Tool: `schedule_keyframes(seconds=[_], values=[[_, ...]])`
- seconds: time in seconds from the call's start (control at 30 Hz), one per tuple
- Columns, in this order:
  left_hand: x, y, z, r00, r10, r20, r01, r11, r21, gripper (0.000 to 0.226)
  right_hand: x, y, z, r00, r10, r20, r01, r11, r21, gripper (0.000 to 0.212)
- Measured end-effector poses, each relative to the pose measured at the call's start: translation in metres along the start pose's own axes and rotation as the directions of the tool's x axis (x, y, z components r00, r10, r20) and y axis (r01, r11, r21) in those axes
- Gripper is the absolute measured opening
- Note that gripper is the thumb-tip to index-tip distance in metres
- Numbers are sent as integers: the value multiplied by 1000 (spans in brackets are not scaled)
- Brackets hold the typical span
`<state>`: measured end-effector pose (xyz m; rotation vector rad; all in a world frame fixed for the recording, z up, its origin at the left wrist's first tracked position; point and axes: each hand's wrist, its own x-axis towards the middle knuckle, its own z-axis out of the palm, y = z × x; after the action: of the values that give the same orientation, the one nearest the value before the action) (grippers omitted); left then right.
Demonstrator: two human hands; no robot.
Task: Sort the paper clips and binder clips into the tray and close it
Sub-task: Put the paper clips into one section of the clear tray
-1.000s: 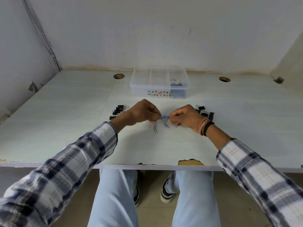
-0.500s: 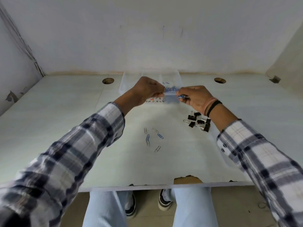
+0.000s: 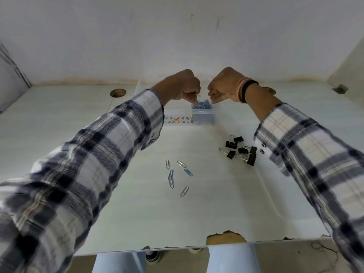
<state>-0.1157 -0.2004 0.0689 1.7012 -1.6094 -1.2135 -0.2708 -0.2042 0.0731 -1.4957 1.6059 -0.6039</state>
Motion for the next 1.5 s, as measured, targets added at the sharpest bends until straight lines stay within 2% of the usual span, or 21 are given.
schedule_keyframes(seconds=[0.07, 0.13, 0.17, 0.23, 0.3, 0.37, 0.47, 0.57, 0.67, 0.77, 0.9, 1.0, 1.13, 1.27, 1.5], values=[[-16, -3, -7, 1000, 26, -6, -26, 998, -48, 23, -14, 0, -2, 998, -55, -25, 56, 998, 11, 28], [-36, -10, -14, 998, 58, -6, -58, 996, -72, 23, -36, 5, -2, 990, -134, -53, 130, 990, -58, 21], [-49, -14, -17, 997, 79, 13, -79, 996, -50, 23, -49, 8, 0, 984, -174, -33, 170, 980, -109, 16], [-78, -27, -21, 987, 109, 120, -122, 987, 102, 28, -80, 16, 10, 970, -217, 112, 236, 948, -213, 12], [-107, -47, -21, 956, 65, 285, -163, 929, 333, 39, -111, 24, 28, 932, -168, 321, 287, 884, -370, 31], [-130, -69, -15, 920, -27, 391, -198, 829, 523, 57, -135, 34, 50, 885, -85, 457, 340, 790, -510, 58], [-157, -97, -5, 921, -83, 382, -214, 711, 670, 88, -154, 50, 79, 854, -55, 517, 403, 697, -593, 86], [-170, -117, 8, 948, -16, 318, -239, 626, 743, 97, -160, 59, 93, 851, -112, 513, 461, 627, -628, 95], [-177, -128, 16, 964, 84, 252, -244, 657, 713, 88, -166, 58, 100, 848, -157, 506, 486, 609, -627, 88], [-182, -133, 18, 967, 164, 195, -253, 703, 664, 64, -168, 62, 108, 849, -214, 483, 502, 608, -615, 76], [-182, -143, 20, 962, 242, 126, -265, 717, 645, 33, -171, 70, 118, 842, -313, 440, 532, 613, -584, 44], [-183, -148, 23, 951, 295, 93, -288, 733, 616, 18, -175, 76, 120, 831, -402, 386, 557, 614, -559, 22], [-184, -151, 25, 952, 296, 73, -280, 753, 596, 14, -180, 79, 122, 831, -426, 357, 556, 620, -554, 21], [-183, -148, 27, 966, 251, 66, -242, 780, 577, 12, -180, 79, 123, 846, -379, 374, 532, 637, -558, 33], [-180, -150, 27, 984, 165, 67, -175, 826, 536, 15, -179, 82, 126, 838, -445, 316, 544, 651, -530, 16]])
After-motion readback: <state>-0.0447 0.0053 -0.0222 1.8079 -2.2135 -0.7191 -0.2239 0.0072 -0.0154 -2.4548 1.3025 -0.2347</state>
